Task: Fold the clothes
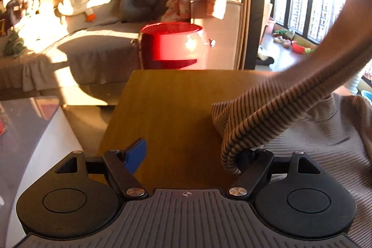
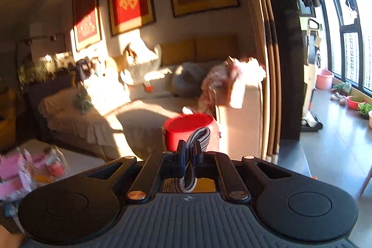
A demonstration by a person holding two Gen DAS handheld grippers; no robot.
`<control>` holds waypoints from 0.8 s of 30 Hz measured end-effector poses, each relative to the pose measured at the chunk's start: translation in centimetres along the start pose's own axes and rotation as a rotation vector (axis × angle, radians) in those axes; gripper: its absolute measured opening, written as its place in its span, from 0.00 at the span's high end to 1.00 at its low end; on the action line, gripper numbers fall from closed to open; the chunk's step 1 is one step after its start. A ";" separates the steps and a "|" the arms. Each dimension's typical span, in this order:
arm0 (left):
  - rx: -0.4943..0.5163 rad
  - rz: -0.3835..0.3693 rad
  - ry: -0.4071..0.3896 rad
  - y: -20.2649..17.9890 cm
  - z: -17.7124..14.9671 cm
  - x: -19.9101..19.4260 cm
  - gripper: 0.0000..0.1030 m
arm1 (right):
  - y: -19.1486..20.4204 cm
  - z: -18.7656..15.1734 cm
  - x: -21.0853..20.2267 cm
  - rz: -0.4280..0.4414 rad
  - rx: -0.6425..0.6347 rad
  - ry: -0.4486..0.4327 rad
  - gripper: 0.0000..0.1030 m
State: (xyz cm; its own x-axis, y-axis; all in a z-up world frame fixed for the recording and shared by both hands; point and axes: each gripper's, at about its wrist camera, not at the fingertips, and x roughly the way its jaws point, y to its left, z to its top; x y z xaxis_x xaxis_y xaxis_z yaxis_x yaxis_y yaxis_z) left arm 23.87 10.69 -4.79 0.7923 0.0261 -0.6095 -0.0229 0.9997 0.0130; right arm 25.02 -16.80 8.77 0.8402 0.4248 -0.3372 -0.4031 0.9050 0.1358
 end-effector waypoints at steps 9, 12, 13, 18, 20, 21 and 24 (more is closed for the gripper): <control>-0.013 -0.142 -0.036 0.1 0.7 -4.6 0.11 | -6.4 -12.3 6.9 -0.176 0.074 0.351 0.99; -0.029 -0.228 -0.050 -1.2 1.6 -5.1 0.10 | -6.9 -13.2 6.0 -0.176 0.080 0.342 0.99; -0.012 -0.247 -0.052 -1.9 1.5 -5.2 0.10 | -7.0 -13.1 5.7 -0.175 0.090 0.342 0.99; 0.047 -0.273 -0.021 -4.5 0.6 -4.2 0.10 | -8.5 -11.9 4.5 -0.055 0.308 0.353 0.72; 0.036 -0.263 -0.002 -4.6 0.3 -3.7 0.10 | -8.3 -11.9 5.1 -0.037 0.340 0.382 0.57; 0.036 -0.260 0.001 -4.6 0.3 -3.6 0.10 | -8.0 -12.2 5.5 -0.033 0.334 0.390 0.57; 0.038 -0.246 0.008 -4.4 0.1 -3.4 0.09 | -6.8 -12.4 6.1 -0.011 0.320 0.388 0.57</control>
State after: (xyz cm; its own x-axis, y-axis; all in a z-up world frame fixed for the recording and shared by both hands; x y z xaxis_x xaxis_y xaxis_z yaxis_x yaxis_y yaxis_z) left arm 21.31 6.21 -2.70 0.7665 -0.2184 -0.6039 0.1934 0.9752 -0.1072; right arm 28.36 -20.63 -5.72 0.6227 0.4304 -0.6534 -0.2122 0.8967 0.3883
